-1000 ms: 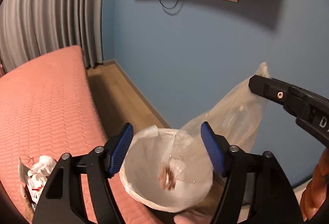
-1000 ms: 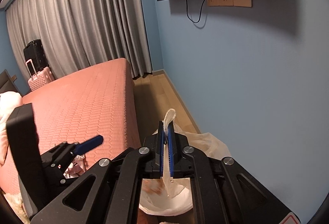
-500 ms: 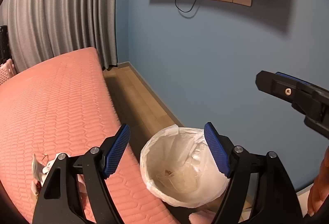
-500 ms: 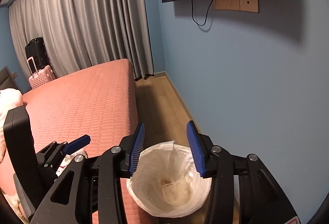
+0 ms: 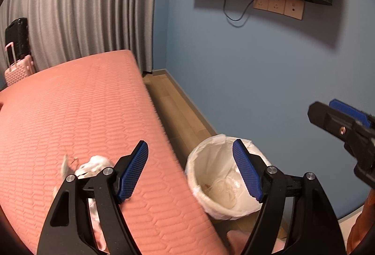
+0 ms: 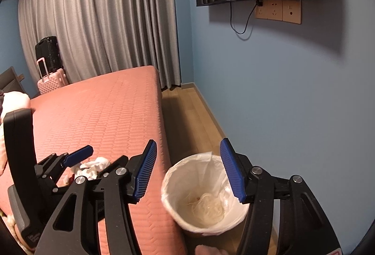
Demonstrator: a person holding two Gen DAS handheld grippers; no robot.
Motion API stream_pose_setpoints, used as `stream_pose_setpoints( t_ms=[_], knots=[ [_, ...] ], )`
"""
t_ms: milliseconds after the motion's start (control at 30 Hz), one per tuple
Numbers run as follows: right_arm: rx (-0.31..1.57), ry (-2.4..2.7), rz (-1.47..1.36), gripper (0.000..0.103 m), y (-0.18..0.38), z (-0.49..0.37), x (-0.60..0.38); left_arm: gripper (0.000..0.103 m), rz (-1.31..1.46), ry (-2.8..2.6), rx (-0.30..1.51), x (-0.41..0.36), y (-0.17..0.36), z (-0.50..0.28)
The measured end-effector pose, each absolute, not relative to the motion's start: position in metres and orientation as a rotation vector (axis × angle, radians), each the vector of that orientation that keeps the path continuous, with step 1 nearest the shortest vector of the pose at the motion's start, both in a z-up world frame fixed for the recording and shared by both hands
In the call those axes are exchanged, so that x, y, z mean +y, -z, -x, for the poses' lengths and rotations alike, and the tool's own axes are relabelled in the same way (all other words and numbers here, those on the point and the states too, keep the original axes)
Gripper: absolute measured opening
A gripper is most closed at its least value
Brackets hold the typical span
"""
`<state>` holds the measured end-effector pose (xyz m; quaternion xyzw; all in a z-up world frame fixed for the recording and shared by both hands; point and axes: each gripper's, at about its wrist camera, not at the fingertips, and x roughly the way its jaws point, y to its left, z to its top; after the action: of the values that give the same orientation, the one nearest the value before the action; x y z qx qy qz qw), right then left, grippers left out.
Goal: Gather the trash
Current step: 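Open both tools over the wastebasket to drop scrunchie and bag, then move both tools back over the clutter pile on the bed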
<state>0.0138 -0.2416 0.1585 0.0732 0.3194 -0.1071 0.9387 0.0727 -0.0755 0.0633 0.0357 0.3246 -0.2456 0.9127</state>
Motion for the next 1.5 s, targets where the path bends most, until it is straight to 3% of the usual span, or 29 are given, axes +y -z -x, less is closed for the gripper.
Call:
stream_pose_setpoints(
  t_ms=[467, 567, 800, 1500],
  knots=[
    [0.734, 0.145, -0.149, 0.056, -0.122, -0.001, -0.166, 0.071, -0.012, 0.357, 0.703, 0.010, -0.049, -0.059],
    [0.753, 0.127, -0.153, 0.060, -0.112, 0.000, -0.148, 0.071, -0.002, 0.320, 0.720, 0.028, -0.041, -0.057],
    [0.820, 0.064, -0.145, 0.061, -0.080, -0.001, -0.101, 0.080, -0.006, 0.209, 0.777, 0.081, -0.011, -0.056],
    [1.010, -0.128, -0.166, 0.061, 0.031, -0.036, 0.013, 0.081, 0.035, 0.042, 0.909, 0.193, 0.067, -0.067]
  ],
)
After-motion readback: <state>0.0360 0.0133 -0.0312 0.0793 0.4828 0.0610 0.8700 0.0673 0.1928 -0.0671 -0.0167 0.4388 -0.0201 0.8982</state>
